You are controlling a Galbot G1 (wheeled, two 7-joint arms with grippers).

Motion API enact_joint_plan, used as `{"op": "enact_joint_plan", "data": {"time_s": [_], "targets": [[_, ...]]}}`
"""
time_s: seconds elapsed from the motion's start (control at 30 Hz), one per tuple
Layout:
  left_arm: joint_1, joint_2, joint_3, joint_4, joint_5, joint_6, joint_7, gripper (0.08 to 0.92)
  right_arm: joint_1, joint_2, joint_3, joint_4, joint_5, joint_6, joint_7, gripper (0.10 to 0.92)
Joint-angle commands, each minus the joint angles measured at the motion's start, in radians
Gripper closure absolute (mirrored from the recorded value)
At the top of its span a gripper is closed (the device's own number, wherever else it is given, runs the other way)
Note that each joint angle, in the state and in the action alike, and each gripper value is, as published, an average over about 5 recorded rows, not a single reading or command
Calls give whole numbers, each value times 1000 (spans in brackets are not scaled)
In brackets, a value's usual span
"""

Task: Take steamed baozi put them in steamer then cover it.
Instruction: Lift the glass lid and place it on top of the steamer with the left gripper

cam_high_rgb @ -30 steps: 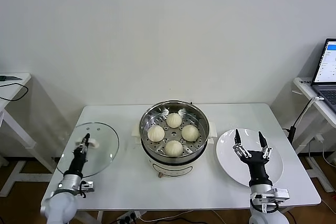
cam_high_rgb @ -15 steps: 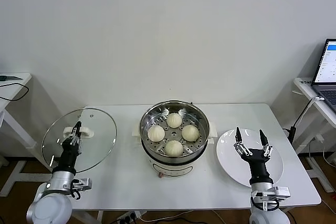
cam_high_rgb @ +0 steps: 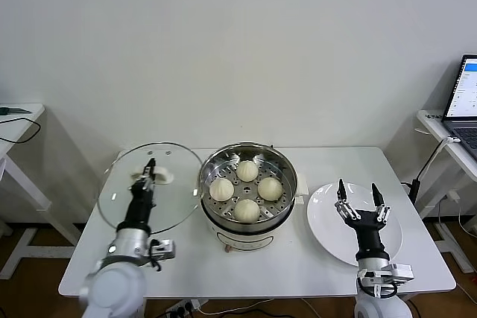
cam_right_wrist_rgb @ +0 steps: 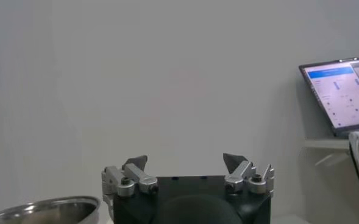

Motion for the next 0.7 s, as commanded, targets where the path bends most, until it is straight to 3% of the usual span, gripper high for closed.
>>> {"op": "enact_joint_plan", "data": {"time_s": [0.03, 0.37, 0.7], "targets": [[-242, -21, 347, 17, 92, 234, 127, 810, 2, 13, 5, -6, -4, 2, -1, 203], [-333, -125, 456, 127, 113, 316, 154, 810, 8, 30, 4, -20, -16, 6, -1, 203], [-331, -233, 495, 209, 198, 311, 154, 810, 10, 38, 3, -21, -24, 7, -1, 203]]}}
